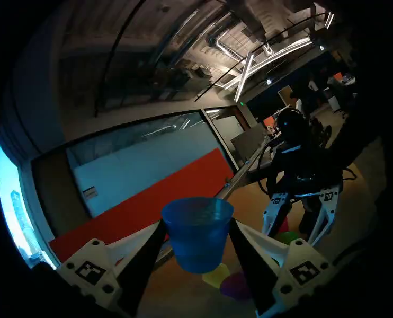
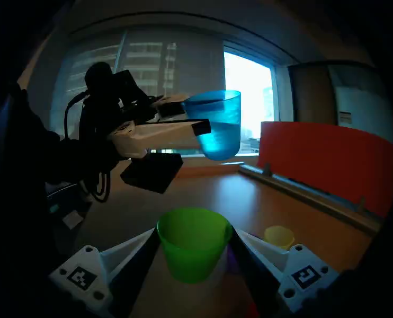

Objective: Pour water

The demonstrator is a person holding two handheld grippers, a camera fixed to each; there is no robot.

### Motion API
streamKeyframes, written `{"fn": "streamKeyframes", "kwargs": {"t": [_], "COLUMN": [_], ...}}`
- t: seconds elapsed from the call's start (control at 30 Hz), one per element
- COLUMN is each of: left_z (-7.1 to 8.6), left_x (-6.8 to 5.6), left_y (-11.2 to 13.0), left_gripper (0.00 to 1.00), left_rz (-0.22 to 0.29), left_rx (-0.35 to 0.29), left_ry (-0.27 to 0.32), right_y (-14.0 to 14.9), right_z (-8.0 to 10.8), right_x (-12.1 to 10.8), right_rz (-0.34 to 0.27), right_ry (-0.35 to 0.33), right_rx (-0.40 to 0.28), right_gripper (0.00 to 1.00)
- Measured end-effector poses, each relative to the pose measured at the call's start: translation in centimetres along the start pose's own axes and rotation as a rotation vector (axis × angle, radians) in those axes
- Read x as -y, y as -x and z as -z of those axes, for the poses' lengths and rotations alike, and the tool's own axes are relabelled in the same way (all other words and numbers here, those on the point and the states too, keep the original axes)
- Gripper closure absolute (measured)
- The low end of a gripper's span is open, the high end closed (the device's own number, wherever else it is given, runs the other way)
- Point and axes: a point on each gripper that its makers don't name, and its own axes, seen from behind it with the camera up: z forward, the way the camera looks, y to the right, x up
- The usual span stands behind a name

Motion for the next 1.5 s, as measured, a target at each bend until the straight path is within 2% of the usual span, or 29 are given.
{"fn": "streamKeyframes", "kwargs": {"t": [0.8,1.5], "left_z": [0.3,0.3], "left_x": [-0.6,-1.1], "left_y": [-0.6,-0.8], "left_gripper": [0.17,0.16], "left_rz": [-0.081,-0.097], "left_rx": [-0.02,-0.032], "left_ry": [0.011,0.021], "right_y": [-0.4,-0.9], "right_z": [-0.4,-0.6], "right_x": [-0.2,-0.6], "right_rz": [0.01,0.035], "right_ry": [0.009,0.027], "right_rx": [-0.027,-0.059], "right_gripper": [0.07,0.07]}}
